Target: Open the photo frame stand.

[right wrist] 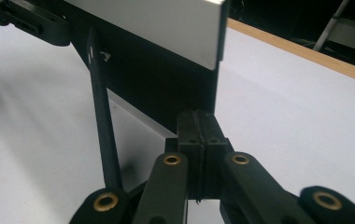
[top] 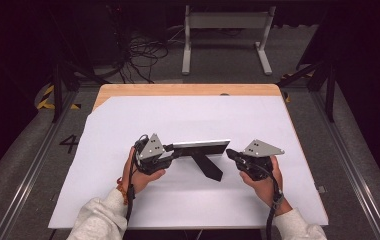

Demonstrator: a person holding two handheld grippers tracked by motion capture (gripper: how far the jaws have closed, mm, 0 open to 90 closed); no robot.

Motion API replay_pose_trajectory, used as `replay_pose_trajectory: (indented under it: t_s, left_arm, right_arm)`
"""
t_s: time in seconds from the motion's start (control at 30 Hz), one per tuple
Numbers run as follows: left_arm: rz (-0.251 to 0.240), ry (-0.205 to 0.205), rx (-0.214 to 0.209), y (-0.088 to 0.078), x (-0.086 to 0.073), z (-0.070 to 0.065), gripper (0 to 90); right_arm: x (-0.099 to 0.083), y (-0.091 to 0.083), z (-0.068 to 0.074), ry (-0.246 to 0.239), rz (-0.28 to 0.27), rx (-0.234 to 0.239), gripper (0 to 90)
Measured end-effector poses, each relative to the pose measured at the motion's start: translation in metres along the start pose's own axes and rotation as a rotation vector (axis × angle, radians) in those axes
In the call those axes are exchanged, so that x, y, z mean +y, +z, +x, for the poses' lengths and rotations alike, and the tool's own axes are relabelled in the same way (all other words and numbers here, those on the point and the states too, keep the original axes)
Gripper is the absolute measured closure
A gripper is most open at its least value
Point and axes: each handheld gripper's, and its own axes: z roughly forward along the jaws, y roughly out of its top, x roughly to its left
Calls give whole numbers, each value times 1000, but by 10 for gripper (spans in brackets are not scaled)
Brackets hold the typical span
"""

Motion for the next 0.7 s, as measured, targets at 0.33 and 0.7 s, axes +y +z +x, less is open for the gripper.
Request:
replay_pose_trajectory:
  t_s: [0.33, 0.7]
  left_arm:
    - [20, 16, 14, -1, 2, -4, 736]
    - [36, 50, 23, -3, 4, -11, 762]
  right_arm:
    - [5, 7, 2, 5, -30, -19, 897]
    - [8, 14, 9, -8, -43, -15, 894]
